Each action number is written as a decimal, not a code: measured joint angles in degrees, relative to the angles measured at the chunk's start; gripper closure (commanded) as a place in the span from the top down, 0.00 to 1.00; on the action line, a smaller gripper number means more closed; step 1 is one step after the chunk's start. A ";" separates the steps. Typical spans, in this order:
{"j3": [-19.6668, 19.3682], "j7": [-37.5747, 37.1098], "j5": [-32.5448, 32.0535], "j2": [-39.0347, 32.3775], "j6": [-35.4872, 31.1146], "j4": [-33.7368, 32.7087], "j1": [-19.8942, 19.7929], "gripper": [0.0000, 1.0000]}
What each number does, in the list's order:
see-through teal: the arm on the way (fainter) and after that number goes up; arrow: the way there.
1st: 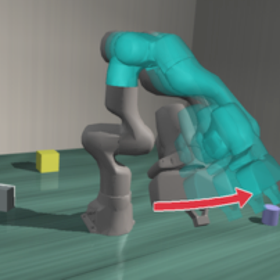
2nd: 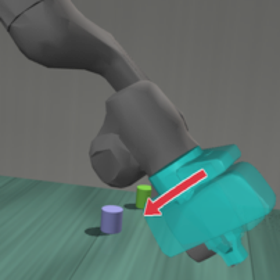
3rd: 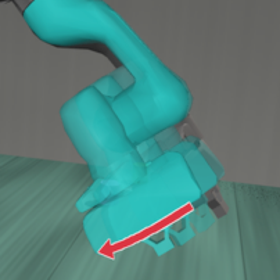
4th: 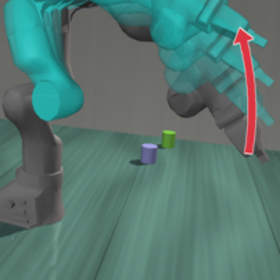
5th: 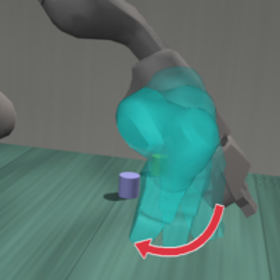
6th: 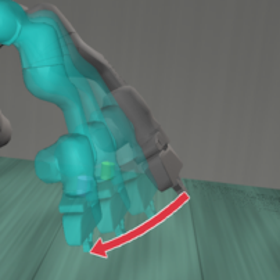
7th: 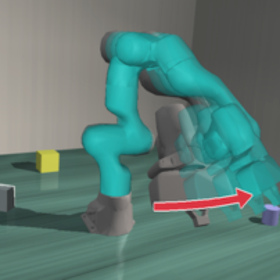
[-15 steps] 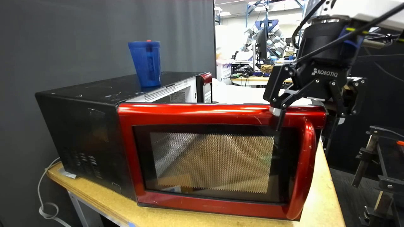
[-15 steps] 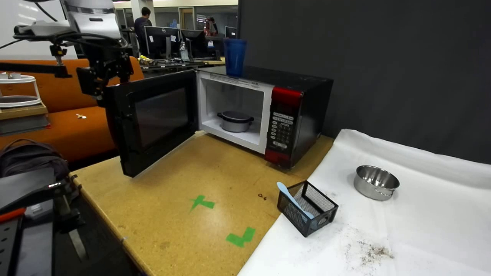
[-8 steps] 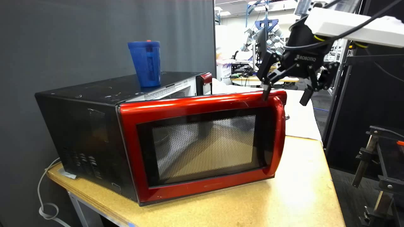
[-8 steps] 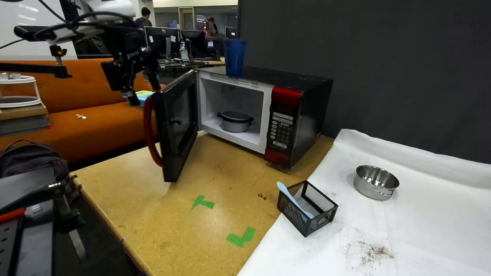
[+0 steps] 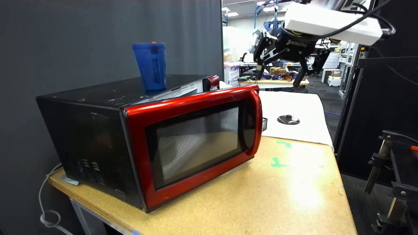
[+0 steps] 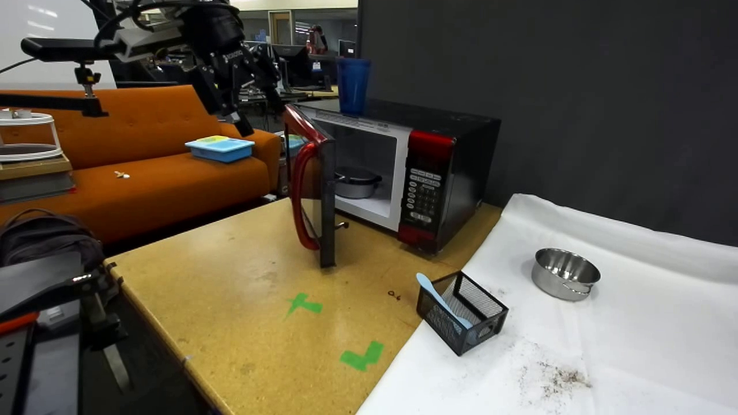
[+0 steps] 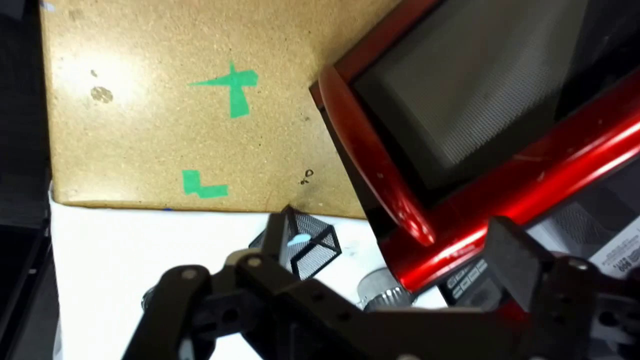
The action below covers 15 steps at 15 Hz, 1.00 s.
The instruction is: Close the microwave door
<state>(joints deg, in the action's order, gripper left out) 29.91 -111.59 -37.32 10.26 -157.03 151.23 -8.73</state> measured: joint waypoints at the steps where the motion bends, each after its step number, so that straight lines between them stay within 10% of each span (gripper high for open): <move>1: 0.11 -0.10 1.86 -1.72 -0.48 -0.25 0.51 1.00; 15: -2.12 -11.20 27.71 -13.73 -23.38 1.46 1.14 1.00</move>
<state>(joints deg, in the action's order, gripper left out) 27.79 -122.79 -9.62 -3.47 -180.41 152.69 -7.59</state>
